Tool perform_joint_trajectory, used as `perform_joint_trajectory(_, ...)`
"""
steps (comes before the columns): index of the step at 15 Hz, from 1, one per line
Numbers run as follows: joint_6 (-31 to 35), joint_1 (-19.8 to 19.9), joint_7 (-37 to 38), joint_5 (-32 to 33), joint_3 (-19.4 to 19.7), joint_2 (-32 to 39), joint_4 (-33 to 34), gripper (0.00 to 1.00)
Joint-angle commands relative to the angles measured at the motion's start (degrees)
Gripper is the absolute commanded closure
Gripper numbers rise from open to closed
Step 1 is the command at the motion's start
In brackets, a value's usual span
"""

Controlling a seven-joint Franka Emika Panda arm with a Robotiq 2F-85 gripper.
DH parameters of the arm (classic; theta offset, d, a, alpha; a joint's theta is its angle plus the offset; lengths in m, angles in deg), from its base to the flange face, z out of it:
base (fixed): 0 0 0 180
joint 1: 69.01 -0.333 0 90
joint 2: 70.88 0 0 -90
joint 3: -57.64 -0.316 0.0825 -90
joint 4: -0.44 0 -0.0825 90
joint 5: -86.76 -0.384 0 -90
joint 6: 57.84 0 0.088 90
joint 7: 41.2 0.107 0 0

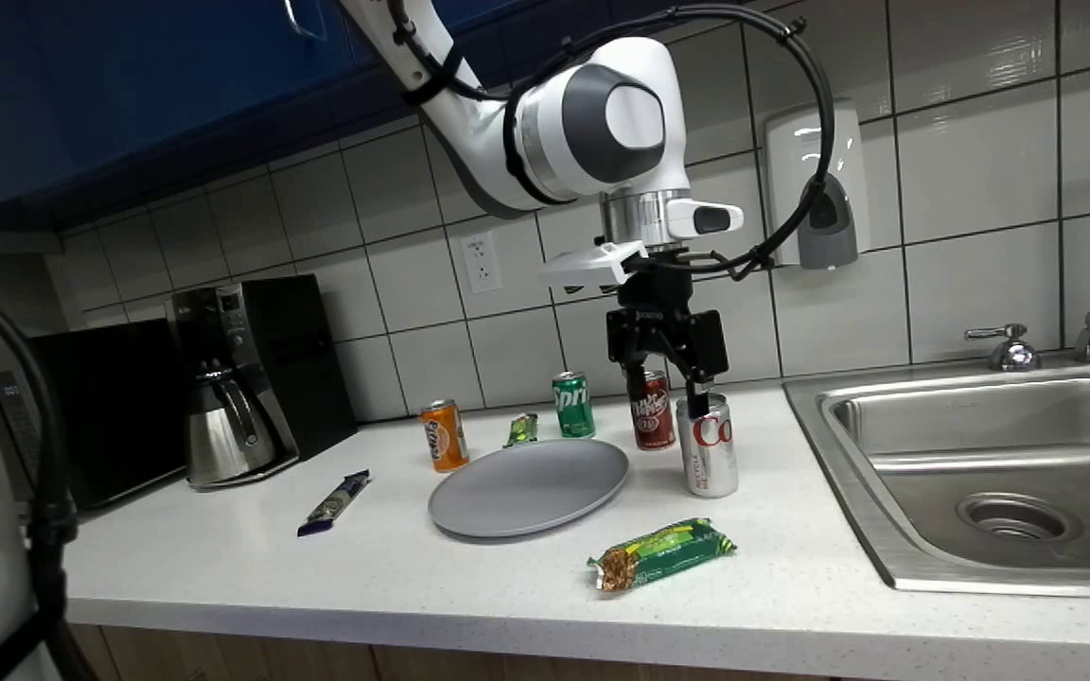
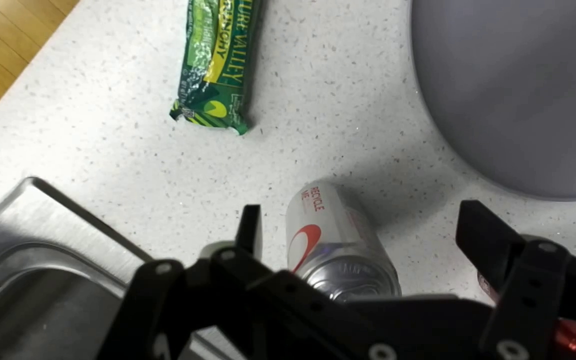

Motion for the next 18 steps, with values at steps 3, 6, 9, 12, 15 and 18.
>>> perform_joint_trajectory(3, 2.9, -0.3, 4.0, 2.1, -0.1, 0.7, -0.2, 0.0)
perform_joint_trajectory(6, 4.5, -0.6, 6.3, 3.4, 0.0, 2.0, 0.2, 0.0)
perform_joint_trajectory(9, 4.8, -1.0, 7.0, 3.9, -0.1, 3.7, 1.2, 0.0)
perform_joint_trajectory(12, 5.0, -1.2, 7.7, 4.1, 0.3, 5.2, 2.3, 0.0)
perform_joint_trajectory(15, 5.0, -1.2, 8.0, 4.1, 0.6, 6.7, 3.7, 0.0)
perform_joint_trajectory(18, 4.8, -1.2, 8.0, 4.2, 1.0, 8.2, 5.4, 0.0)
